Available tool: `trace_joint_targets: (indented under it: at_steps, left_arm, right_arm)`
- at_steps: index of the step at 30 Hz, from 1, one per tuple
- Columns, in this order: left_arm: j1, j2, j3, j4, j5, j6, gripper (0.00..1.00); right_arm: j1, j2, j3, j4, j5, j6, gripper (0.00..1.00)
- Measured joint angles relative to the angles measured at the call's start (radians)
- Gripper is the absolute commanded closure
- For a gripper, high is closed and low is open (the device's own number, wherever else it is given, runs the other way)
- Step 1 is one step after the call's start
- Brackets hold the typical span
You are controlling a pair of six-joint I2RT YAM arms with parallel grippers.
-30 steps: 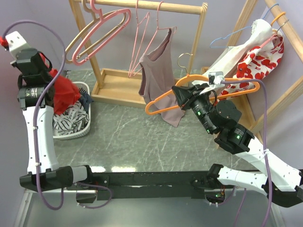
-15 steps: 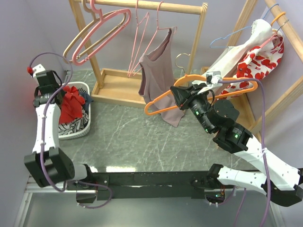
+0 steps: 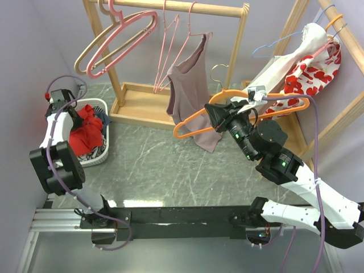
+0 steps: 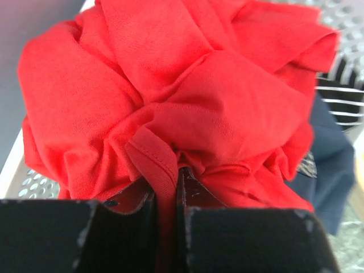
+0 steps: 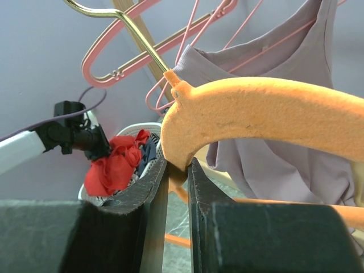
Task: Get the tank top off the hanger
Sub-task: Place the tank top in the bin.
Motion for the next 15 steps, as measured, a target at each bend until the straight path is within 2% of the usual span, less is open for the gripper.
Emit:
trace_joint_targets:
  at_steps: [1, 2, 4, 5, 6, 7, 9, 11, 15]
  left_arm:
    - [0.0, 0.013, 0.003, -0.005, -0.001, 0.0, 0.95]
    - [0.0, 0.024, 0.005, -0.009, -0.003, -0.003, 0.76]
    - [-0.001, 0.021, 0.001, -0.016, -0.007, -0.01, 0.23]
    - [-0.001, 0.007, -0.005, -0.014, -0.005, -0.007, 0.31]
    - [-0.001, -0.026, -0.017, -0.01, 0.004, -0.014, 0.34]
    - [-0.002, -0.065, -0.03, -0.011, 0.018, -0.014, 0.2]
    - [-0.003, -0.174, -0.039, -0.019, 0.042, -0.01, 0.05]
    - [-0.004, -0.269, -0.005, -0.044, 0.054, -0.011, 0.07]
    - [-0.005, -0.356, 0.127, -0.094, 0.106, -0.008, 0.02]
  right_arm:
    - [-0.001, 0.0, 0.0, 0.001, -0.001, -0.001, 0.98]
    - [-0.002, 0.0, 0.0, 0.001, -0.003, -0.002, 0.98]
    - [-0.002, 0.0, 0.0, 0.001, -0.007, -0.002, 0.98]
    - [-0.002, 0.0, 0.0, 0.001, -0.009, -0.003, 0.98]
    - [-0.002, 0.0, 0.0, 0.002, -0.011, -0.005, 0.98]
    - [-0.002, 0.001, 0.0, 0.002, -0.014, -0.005, 0.98]
    - [-0.003, 0.003, 0.0, 0.002, -0.022, -0.005, 0.98]
    - [-0.003, 0.008, 0.0, 0.002, -0.026, -0.006, 0.98]
    - [-0.006, 0.035, 0.01, 0.002, -0.04, -0.01, 0.98]
